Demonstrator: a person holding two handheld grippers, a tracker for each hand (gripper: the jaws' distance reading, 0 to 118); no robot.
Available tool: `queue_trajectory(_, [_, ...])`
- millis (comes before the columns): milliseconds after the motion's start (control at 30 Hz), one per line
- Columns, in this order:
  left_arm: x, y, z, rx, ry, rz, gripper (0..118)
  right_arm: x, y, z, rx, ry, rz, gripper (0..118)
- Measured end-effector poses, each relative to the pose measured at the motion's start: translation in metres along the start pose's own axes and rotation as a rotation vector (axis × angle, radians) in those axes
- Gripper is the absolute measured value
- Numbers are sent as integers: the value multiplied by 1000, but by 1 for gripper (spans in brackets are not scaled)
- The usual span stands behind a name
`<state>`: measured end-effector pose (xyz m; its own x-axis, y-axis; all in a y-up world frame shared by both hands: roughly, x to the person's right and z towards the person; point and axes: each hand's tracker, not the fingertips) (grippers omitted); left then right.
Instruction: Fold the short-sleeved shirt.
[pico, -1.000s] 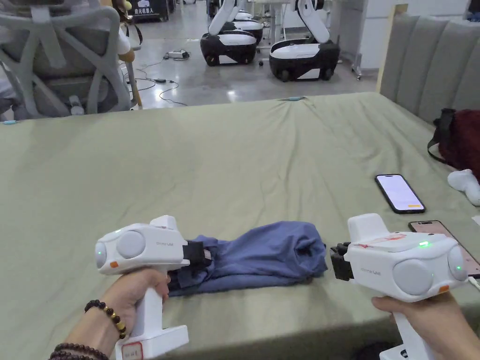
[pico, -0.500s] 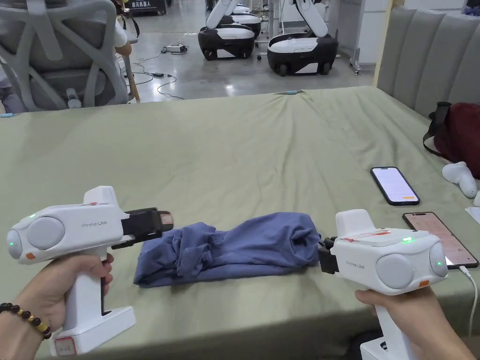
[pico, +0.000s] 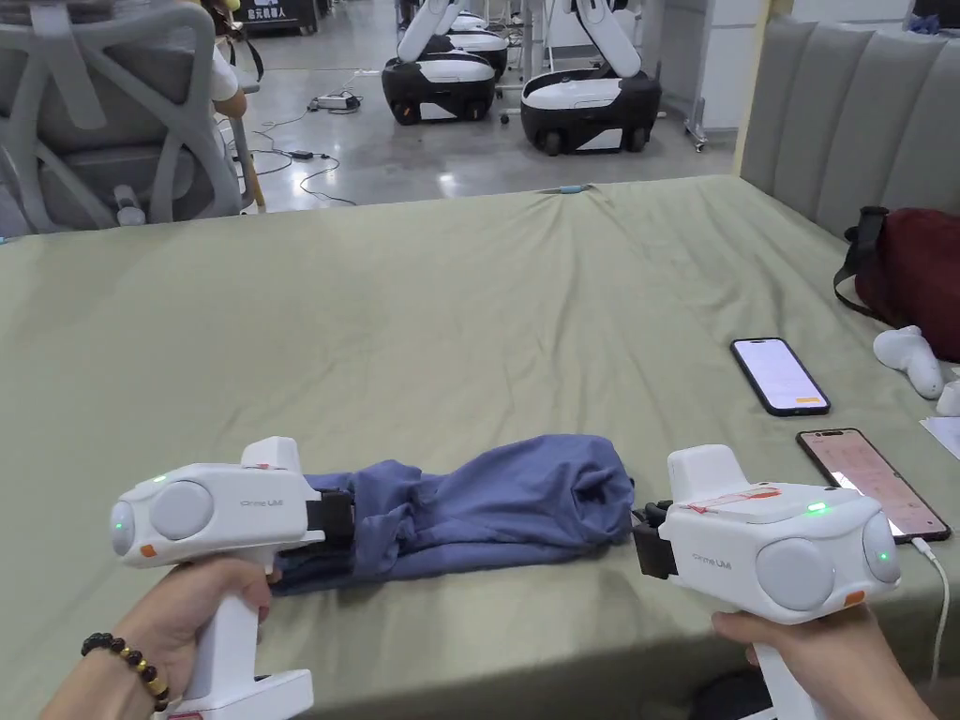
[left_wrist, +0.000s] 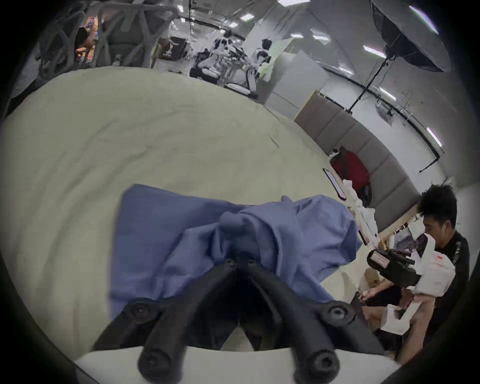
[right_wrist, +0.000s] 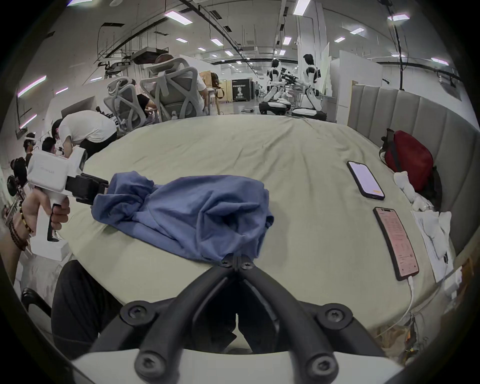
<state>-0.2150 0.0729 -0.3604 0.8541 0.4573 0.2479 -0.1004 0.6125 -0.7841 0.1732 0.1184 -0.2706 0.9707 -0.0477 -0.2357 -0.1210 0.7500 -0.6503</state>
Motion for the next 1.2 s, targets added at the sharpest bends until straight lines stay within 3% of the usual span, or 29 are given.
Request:
queue_trajectory(267, [35, 14, -63, -27, -133, 21, 0, 16, -8, 2, -20, -22, -25, 0])
queue_trajectory(433, [46, 18, -80, -39, -109, 7, 0, 20, -9, 3, -22, -29, -45, 0])
queue_trajectory(667, [41, 30, -17, 81, -151, 11, 0, 16, -3, 1, -7, -26, -41, 0])
queue_trajectory(800, [9, 25, 24, 159, -74, -12, 0, 6, 4, 3, 20, -21, -24, 0])
queue_trajectory(867, [-16, 18, 42, 157, -5, 26, 0, 2, 6, 3, 24, -4, -17, 0])
queue_trajectory(967, [-44, 8, 63, 177, 5, 116, 0, -4, 8, -2, 20, 10, -1, 0])
queue_trajectory(1100, [-58, 5, 75, 198, 19, 137, 1, -14, 7, -7, 9, 33, 16, 0])
queue_trajectory(1133, [-60, 5, 75, 200, 19, 139, 25, -16, 6, -7, 5, 39, 21, 0])
queue_trajectory(1200, [-53, 2, 70, 214, 37, 136, 93, -20, 5, -7, 0, 46, 31, 0])
